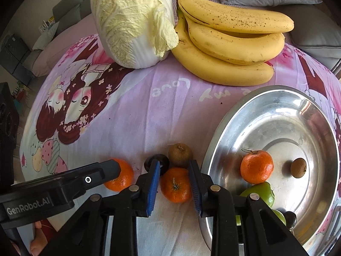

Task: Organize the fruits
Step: 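Hold the large tangerine in the left tool while the right tool holds the small tangerine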

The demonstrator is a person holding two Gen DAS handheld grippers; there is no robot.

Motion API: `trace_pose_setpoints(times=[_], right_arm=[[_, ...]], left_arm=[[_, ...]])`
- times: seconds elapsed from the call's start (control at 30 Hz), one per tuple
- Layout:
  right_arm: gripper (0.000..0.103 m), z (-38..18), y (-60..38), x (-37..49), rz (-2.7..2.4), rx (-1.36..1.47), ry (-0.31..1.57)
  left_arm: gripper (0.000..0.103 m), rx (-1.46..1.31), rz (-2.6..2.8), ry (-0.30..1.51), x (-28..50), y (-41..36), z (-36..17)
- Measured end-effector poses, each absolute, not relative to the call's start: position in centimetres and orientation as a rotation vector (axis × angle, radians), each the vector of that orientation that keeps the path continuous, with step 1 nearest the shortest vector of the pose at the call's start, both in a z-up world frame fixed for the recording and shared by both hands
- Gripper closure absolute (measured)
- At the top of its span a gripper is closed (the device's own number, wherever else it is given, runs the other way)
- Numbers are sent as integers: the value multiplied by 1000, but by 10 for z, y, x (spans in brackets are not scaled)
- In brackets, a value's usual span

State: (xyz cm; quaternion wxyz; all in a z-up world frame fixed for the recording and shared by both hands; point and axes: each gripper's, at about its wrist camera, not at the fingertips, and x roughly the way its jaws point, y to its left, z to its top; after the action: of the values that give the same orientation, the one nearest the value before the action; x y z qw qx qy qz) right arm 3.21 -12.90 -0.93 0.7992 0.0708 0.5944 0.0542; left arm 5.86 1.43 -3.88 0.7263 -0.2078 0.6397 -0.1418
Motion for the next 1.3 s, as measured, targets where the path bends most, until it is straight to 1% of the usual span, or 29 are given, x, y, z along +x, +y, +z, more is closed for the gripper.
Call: trace_pose_setpoints(times=[0.13,0.27,0.3,0.47,0.67,0.77,0.83,0.97,1.3], right_arm=[[70,-11,-133,29,131,201,1293],[63,-12,-136,22,168,255,1310],[63,-12,-136,20,170,259,1311],[63,-12,-125,15,151,189,1314],[63,-14,-106,14,123,30,1309],[63,-17,-97,13,112,-56,1304],[63,-18,-94,13,108,-84,1302],[62,-20,-90,13,107,-115,1296],[62,-18,-95,11,101,-90,1287]], left_arm=[[63,-478,-299,1416,59,19,-39],[63,-483,-291,1422,60,21,-39],[63,-482,-291,1423,60,21,-39],[62,-472,-289,1436,60,16,-41],[61,-451,-290,1449,62,11,-44],[56,-430,-289,1461,62,6,-47],[56,-428,-298,1468,62,4,-48],[56,-425,-294,1468,63,2,-49],[57,-427,-274,1442,65,7,-47]])
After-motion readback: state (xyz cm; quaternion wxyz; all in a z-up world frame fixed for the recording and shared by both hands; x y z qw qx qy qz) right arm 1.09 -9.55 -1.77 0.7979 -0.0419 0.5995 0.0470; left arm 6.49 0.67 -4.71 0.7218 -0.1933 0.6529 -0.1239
